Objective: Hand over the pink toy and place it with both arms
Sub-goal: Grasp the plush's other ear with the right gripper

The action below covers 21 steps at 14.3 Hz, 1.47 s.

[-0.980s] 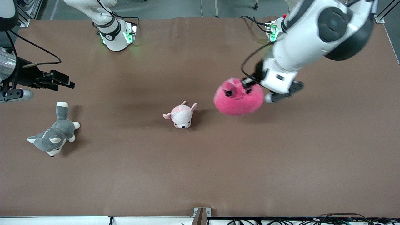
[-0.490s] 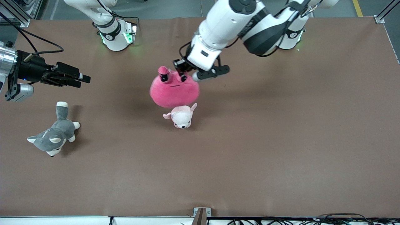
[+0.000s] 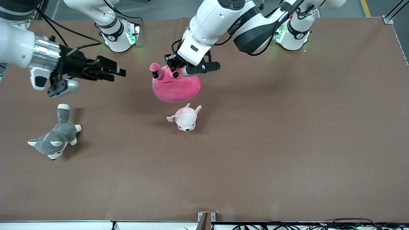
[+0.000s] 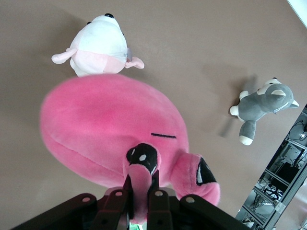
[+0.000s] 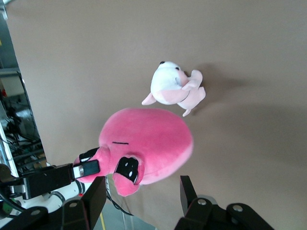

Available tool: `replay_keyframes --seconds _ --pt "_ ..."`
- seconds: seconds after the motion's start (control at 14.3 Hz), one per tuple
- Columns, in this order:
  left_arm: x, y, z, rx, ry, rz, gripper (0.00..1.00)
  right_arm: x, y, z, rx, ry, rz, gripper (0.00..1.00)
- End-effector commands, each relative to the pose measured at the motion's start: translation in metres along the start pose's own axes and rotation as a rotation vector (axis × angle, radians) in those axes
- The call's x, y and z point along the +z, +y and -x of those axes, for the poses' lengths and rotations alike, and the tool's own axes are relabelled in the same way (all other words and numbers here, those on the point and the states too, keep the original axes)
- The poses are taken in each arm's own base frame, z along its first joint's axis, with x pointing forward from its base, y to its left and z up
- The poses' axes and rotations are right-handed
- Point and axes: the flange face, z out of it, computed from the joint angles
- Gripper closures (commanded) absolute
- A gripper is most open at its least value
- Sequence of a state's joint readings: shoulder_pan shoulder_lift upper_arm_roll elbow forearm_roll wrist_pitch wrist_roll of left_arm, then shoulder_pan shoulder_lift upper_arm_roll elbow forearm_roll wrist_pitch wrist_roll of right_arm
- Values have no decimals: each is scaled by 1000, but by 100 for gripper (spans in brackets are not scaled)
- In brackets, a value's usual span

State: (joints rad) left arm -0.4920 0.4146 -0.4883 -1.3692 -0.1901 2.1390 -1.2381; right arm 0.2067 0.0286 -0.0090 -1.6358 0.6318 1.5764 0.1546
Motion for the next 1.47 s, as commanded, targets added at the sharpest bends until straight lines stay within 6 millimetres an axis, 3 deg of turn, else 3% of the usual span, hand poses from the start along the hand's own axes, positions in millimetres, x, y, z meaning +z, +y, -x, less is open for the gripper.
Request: replay_keyframes --seconds 0.0,0.35,0.63,0.84,1.05,1.26,1.4 --pt "-3 7 4 -7 19 7 100 25 -8 -5 0 -27 28 30" --pt "-5 7 4 -7 22 7 100 68 -42 4 -23 -58 54 29" --pt "-7 6 2 -11 23 3 100 95 -47 8 -66 -82 179 29" --pt "-8 6 1 -22 24 1 100 100 -50 11 -35 -87 189 29" --pt "-10 6 1 -23 26 4 100 110 -65 19 -13 -90 197 29" --pt "-11 6 0 -24 27 4 100 113 -65 20 -12 -103 202 30" --pt "-9 5 -1 -25 26 3 100 113 -67 20 -16 -98 200 53"
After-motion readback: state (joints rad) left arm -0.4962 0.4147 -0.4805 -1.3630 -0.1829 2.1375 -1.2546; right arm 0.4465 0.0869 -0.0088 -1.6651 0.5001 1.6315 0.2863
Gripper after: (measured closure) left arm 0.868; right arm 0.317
